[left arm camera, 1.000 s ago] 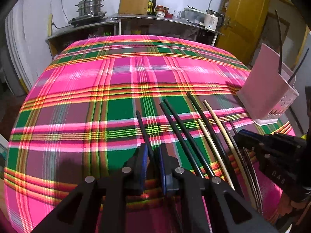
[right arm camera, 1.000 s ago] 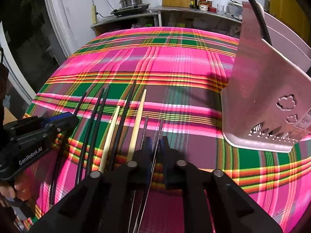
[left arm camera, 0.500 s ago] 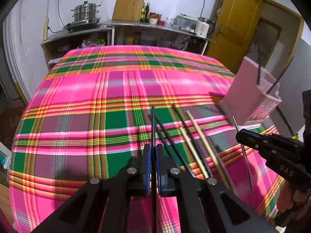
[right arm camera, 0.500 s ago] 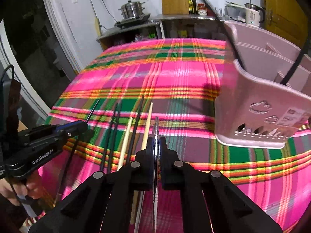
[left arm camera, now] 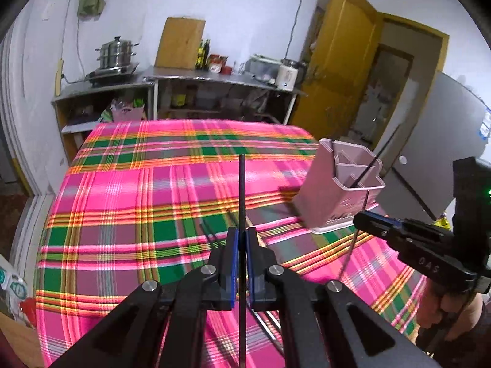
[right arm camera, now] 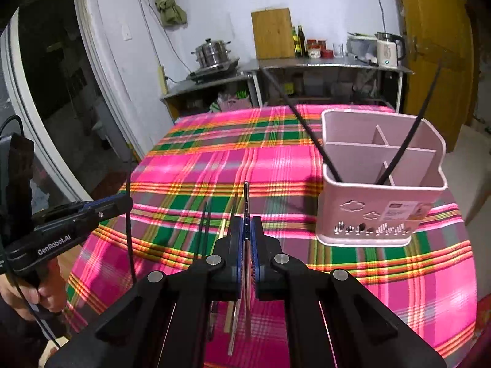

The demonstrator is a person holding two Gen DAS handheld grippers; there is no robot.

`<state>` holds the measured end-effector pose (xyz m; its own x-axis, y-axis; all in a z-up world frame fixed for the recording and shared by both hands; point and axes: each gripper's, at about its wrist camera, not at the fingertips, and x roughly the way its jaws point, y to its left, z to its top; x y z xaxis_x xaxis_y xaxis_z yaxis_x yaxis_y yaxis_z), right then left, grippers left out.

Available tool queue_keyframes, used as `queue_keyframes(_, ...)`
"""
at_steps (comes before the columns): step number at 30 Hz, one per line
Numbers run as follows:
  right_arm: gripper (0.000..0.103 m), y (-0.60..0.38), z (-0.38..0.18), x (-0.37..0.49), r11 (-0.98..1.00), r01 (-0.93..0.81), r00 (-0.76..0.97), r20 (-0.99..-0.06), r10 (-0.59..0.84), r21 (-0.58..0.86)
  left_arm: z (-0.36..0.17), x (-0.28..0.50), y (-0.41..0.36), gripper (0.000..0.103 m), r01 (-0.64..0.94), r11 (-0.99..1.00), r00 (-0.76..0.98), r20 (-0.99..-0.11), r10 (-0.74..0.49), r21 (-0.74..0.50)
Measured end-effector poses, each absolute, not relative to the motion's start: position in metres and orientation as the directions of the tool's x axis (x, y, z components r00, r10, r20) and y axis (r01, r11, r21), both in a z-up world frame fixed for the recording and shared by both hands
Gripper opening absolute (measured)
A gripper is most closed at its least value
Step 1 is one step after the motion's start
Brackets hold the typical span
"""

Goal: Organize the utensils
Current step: 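Lift both chopsticks into the pink caddy and open both tools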

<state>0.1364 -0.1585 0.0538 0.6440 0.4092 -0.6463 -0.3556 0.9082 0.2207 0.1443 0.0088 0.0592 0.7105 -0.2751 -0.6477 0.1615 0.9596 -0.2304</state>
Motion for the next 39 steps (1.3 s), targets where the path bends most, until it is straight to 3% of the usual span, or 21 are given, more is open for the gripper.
queue_keyframes(19, 0.005, -0.192, 0.092, 0.118, 0.921, -0.319, 0.715, -0.582, 0.388, 0.223, 0.114, 0.139, -0.012, 0.005, 0.26, 0.92, 0.717, -0.58, -0.387, -0.293)
queue_keyframes(31, 0.005, -0.226, 0.101, 0.127, 0.938, -0.245, 0.745, -0.572, 0.344, 0.246, 0.13, 0.177, -0.059, 0.005, 0.339, 0.879, 0.683, -0.554, -0.476, -0.336)
queue_keyframes(39, 0.005, -0.251, 0.133, 0.139, 0.946, -0.204, 0.803, -0.509, 0.31, 0.254, 0.162, 0.208, -0.08, 0.004, 0.378, 0.855, 0.707, -0.484, -0.515, -0.356)
